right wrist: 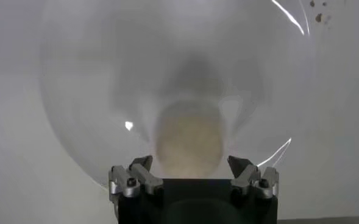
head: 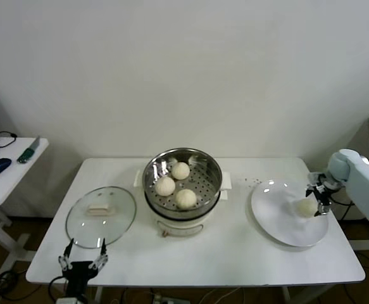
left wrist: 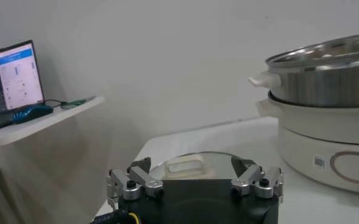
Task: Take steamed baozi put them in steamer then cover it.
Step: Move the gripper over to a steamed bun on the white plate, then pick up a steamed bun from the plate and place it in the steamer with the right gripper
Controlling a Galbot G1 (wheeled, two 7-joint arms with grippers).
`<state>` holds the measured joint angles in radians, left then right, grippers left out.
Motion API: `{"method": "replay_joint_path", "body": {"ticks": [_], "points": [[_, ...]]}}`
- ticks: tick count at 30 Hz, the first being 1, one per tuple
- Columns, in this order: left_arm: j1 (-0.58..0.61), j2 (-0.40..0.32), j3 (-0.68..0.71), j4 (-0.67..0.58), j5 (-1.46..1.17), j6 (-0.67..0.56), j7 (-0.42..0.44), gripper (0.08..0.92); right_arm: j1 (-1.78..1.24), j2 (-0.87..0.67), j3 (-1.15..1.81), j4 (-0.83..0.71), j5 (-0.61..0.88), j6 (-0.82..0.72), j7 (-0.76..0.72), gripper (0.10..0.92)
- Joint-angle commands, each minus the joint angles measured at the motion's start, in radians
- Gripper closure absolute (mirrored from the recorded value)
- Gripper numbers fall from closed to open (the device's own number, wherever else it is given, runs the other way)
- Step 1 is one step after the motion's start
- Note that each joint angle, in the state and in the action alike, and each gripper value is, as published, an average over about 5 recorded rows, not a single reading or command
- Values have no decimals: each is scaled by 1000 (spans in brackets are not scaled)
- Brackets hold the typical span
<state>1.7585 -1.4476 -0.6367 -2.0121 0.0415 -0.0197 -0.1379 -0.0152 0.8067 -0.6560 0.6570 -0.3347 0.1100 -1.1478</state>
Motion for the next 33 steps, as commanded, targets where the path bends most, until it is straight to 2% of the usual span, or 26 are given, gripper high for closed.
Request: {"method": "replay_joint_path", "body": {"ticks": [1, 7, 17, 22, 33], "points": [[-5, 0, 1, 4, 2, 1, 0, 177, -25, 48, 44, -65, -32, 2, -2, 203], [-6, 1, -2, 9, 1, 0, -1, 177, -22, 57, 41, -79, -43, 8, -7, 206], [1, 2, -3, -1, 1, 2, 4, 177, 1, 49, 27, -70, -5, 5, -14, 297], [18, 0, -4, -17, 11, 2, 25, 177, 66, 22, -66, -26, 152, -45, 3, 304], [37, -18, 37, -62, 15, 1, 26, 177, 535, 49, -586, 181, 691, -245, 50, 302]]}}
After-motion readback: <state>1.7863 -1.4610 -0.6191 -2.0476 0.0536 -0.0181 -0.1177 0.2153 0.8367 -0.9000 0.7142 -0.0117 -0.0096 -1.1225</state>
